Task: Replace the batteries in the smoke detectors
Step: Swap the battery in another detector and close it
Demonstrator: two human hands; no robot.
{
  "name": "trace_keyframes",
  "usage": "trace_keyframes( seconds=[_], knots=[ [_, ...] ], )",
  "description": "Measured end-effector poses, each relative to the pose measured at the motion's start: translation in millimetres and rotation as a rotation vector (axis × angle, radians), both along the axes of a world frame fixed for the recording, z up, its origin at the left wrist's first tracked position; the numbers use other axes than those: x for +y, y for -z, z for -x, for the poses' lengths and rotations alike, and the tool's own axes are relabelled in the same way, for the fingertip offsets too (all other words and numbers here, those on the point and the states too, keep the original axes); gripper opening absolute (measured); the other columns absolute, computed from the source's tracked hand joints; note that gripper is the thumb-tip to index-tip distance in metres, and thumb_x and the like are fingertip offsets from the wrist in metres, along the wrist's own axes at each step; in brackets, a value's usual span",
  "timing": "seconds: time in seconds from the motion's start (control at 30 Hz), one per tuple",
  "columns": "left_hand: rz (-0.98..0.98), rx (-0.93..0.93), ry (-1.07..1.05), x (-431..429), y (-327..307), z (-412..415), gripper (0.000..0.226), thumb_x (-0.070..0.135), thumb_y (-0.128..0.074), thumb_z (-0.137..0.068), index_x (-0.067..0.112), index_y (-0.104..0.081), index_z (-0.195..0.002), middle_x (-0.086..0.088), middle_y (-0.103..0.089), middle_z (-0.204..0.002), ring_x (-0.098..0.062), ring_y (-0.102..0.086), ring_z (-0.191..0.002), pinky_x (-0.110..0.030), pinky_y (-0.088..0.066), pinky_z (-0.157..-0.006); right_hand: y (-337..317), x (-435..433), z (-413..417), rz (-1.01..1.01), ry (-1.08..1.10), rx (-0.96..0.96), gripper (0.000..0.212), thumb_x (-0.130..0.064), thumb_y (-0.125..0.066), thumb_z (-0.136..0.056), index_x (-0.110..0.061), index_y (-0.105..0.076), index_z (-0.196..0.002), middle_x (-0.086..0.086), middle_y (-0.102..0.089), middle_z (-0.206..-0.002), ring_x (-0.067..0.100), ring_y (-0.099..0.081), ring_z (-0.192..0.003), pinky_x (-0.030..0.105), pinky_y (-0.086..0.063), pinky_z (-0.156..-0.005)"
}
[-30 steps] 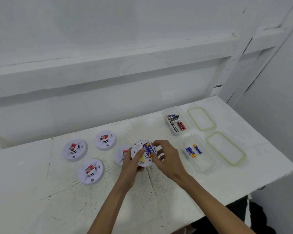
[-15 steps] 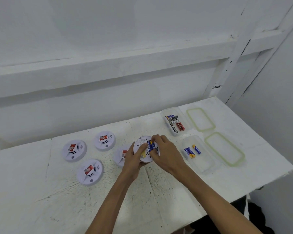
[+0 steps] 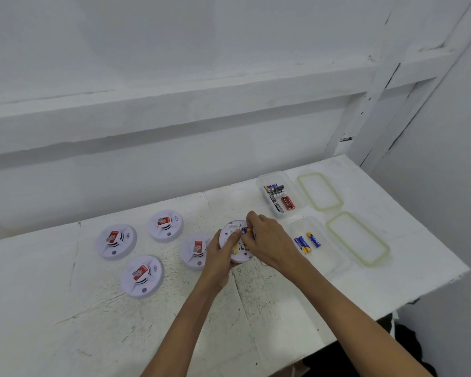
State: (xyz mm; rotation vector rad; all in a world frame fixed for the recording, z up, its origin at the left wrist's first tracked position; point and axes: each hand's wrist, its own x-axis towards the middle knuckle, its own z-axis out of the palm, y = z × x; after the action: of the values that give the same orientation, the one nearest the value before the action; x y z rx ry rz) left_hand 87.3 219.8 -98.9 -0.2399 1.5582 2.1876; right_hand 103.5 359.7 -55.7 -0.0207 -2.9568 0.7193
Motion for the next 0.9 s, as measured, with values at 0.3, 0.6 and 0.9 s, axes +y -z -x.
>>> trace_keyframes(
  seconds=[0.3, 0.6, 0.9],
  knots=[
    [-0.001, -0.032, 0.005, 10, 2, -2, 0.027, 0.023, -0.065, -0.098, 0.021, -0.064, -0.125, -0.01, -0.076, -0.112, -0.028, -0.074, -0.101, -0.042, -0.063, -0.075, -2, 8, -5, 0.076, 0.036, 0.006, 0.02, -0.03, -0.051, -0.097, -0.014, -0.039, -0.093, -0.006, -0.044, -0.061, 0.008, -0.042, -0.05, 0.021, -0.028, -0.044],
    [-0.003, 0.0, 0.027, 7, -2, 3, 0.026, 0.023, -0.065, -0.098, 0.022, -0.064, -0.123, -0.009, -0.076, -0.113, -0.028, -0.074, -0.101, -0.045, -0.063, -0.076, 9, 3, -13, 0.216, 0.203, 0.099, 0.023, -0.038, -0.058, -0.097, -0.018, -0.054, -0.107, 0.004, -0.07, -0.091, 0.016, -0.068, -0.077, 0.029, -0.058, -0.065],
    [0.033, -0.002, 0.057, 8, 2, 2, 0.035, 0.029, -0.066, -0.096, 0.021, -0.061, -0.13, -0.01, -0.075, -0.115, -0.031, -0.073, -0.103, -0.052, -0.062, -0.084, 2, 9, -15, 0.405, 0.304, 0.249, 0.012, -0.034, -0.066, -0.093, -0.025, -0.066, -0.102, -0.013, -0.068, -0.095, 0.005, -0.059, -0.096, 0.009, -0.043, -0.075]
  ],
)
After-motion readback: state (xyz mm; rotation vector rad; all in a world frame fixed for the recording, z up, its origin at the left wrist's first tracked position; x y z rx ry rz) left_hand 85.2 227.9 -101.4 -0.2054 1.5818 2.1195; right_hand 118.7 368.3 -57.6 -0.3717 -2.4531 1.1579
